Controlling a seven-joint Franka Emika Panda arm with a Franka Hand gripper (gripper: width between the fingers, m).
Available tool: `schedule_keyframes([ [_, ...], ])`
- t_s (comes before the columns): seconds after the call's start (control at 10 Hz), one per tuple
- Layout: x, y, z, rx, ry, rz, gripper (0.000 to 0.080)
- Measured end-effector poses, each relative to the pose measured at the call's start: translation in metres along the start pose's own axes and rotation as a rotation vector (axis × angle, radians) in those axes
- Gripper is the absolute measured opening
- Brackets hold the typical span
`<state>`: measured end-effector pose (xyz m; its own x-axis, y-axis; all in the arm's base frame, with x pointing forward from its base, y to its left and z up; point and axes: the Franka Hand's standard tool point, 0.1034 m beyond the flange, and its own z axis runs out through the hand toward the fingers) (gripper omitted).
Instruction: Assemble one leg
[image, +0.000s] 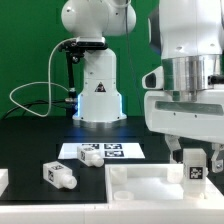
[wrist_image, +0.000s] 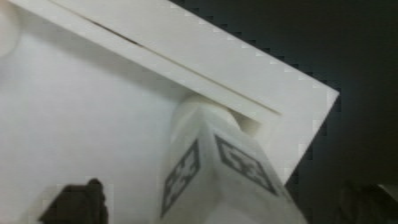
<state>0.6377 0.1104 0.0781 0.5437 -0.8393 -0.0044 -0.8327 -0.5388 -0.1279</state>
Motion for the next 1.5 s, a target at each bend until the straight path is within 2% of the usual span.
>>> schedule_keyframes([
  [0.2,0.0010,0.0003,-0.0001,0.000,0.000,-0.131,0.0649],
  [0.3,0.0039,0.0007,-0.0018,-0.013,-0.001,-0.381,0.0649],
  [0.4,0.0051,0.0010,-0.0016,-0.013,-0.017,-0.501,0.0649],
  [0.5,0.0054,0.0009,-0.0012,-0.013,-0.014,-0.424,0.0559],
  [0.6,0.0060,0.0012,-0.0012,-0.013,-0.013,-0.425,0.0559],
  [0.7,0.0062,0.0013,-0.0011,-0.013,-0.013,-0.398,0.0424],
  [0.8,0.0059,0.0013,-0.0007,-0.014,-0.013,-0.312,0.0424],
  [0.9,0.0052,0.0007,-0.0003,-0.016,-0.011,-0.184,0.0285],
  [1.2,0.0060,0.0000,0.0006,-0.050,-0.012,0.249,0.0285],
  [1.3,0.0069,0.0004,0.0011,-0.051,-0.016,0.402,0.0285],
  [1.5,0.0088,0.0045,0.0019,-0.002,-0.049,0.785,0.0285],
])
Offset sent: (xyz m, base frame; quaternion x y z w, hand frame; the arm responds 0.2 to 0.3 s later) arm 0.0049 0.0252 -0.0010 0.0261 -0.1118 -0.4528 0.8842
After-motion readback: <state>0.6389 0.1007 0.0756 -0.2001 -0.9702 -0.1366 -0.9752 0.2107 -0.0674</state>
